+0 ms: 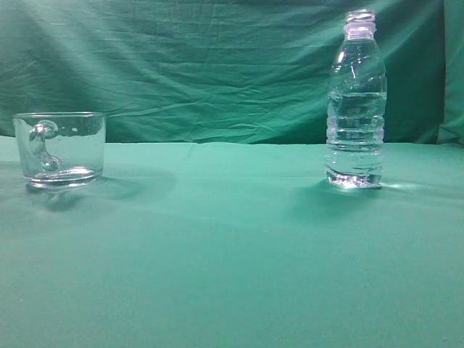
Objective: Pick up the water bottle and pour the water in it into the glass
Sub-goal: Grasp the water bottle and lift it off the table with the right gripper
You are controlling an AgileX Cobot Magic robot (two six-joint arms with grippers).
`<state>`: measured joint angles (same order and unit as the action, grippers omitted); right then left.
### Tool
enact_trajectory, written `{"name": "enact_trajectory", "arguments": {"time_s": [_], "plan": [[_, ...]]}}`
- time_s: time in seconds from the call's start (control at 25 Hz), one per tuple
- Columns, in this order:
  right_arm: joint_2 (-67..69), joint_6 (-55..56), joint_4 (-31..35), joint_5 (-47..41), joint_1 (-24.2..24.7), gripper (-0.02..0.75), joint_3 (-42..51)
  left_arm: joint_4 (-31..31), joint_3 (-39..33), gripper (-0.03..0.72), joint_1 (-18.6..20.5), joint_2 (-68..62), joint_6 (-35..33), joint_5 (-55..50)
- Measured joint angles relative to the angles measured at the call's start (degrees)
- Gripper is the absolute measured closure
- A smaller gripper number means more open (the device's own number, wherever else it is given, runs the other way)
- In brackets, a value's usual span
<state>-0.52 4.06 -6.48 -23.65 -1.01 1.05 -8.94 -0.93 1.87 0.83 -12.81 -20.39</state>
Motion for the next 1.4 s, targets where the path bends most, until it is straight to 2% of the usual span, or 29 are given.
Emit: {"name": "enact_trajectory", "arguments": {"time_s": [0.92,1.16,1.28,1.4], "plan": [[0.0,0.0,-0.1,0.0,0.0,0.738,0.0,0.0,0.0,0.688,0.0,0.0,0.0,0.0],[0.0,-0.2,-3.0,0.1,0.0,0.738,0.0,0.0,0.0,0.688,0.0,0.0,0.0,0.0],[0.0,-0.4,-4.9,4.1,0.0,0.738,0.4,0.0,0.0,0.688,0.0,0.0,0.0,0.0],[0.0,0.7,-5.3,14.8,0.0,0.738,0.5,0.0,0.0,0.688,0.0,0.0,0.0,0.0]]}}
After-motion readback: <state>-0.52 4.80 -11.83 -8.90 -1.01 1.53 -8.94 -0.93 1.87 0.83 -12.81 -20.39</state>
